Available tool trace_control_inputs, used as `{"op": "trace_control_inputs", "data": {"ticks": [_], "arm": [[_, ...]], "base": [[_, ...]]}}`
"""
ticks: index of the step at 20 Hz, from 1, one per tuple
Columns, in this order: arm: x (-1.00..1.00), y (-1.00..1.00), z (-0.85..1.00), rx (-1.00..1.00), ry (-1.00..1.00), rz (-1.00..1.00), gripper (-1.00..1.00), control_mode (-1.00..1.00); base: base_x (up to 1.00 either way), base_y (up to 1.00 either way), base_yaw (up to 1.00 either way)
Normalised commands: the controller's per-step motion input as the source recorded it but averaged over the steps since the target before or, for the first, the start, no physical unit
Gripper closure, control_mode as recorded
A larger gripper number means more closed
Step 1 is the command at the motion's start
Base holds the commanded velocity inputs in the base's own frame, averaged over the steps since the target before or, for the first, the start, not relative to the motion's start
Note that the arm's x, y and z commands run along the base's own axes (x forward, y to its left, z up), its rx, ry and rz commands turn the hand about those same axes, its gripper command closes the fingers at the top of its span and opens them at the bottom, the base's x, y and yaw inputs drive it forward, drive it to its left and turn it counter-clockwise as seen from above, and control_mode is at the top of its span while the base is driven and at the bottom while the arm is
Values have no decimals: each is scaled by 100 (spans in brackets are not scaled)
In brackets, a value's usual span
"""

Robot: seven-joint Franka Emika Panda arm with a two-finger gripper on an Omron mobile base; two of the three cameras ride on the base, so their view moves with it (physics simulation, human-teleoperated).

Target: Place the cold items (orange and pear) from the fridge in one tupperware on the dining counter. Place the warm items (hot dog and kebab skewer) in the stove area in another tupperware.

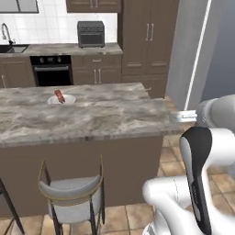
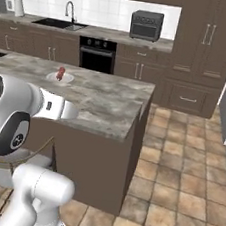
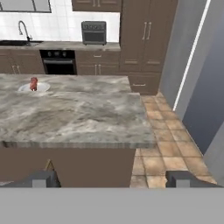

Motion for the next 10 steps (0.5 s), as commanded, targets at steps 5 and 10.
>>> {"op": "trace_control_inputs", "data": {"ticks": [5,10], "arm": [[0,0,0,0,0,0,-100,100],[0,0,0,0,0,0,-100,100]], "base": [[54,-86,22],[62,-80,35]]}}
